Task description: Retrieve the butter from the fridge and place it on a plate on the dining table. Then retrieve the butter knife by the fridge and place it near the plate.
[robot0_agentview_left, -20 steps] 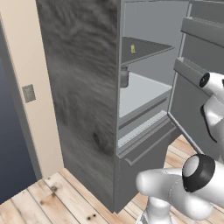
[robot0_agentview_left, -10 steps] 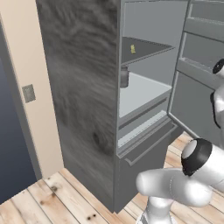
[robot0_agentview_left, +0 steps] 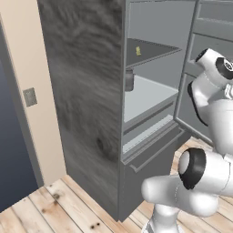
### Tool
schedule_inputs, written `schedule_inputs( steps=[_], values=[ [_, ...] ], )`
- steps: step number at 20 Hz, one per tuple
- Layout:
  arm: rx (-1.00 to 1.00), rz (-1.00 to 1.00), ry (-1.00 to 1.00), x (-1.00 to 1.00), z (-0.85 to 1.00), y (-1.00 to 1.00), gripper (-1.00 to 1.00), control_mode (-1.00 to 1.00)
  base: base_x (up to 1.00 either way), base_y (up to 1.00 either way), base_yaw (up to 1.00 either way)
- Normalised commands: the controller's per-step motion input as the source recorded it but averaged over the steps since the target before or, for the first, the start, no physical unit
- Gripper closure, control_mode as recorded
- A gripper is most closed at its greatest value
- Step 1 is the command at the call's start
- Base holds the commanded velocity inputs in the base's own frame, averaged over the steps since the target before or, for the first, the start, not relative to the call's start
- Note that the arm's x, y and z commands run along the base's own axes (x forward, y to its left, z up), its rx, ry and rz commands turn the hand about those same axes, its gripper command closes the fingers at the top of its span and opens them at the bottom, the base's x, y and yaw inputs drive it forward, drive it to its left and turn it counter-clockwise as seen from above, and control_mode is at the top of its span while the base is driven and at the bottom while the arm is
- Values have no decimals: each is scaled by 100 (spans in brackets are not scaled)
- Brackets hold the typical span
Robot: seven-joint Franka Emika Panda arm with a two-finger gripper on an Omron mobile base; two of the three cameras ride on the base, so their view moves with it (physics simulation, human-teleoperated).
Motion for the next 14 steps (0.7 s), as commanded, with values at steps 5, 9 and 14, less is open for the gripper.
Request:
schedule_inputs(
  steps=[5, 9, 14],
  values=[
    [58, -47, -34, 26, -27, 61, -100, -100, 0, 0, 0],
    [51, -59, -29, 20, -48, 47, -100, -100, 0, 0, 0],
    [21, -44, -30, 0, -38, 98, -100, -100, 0, 0, 0]
  ],
)
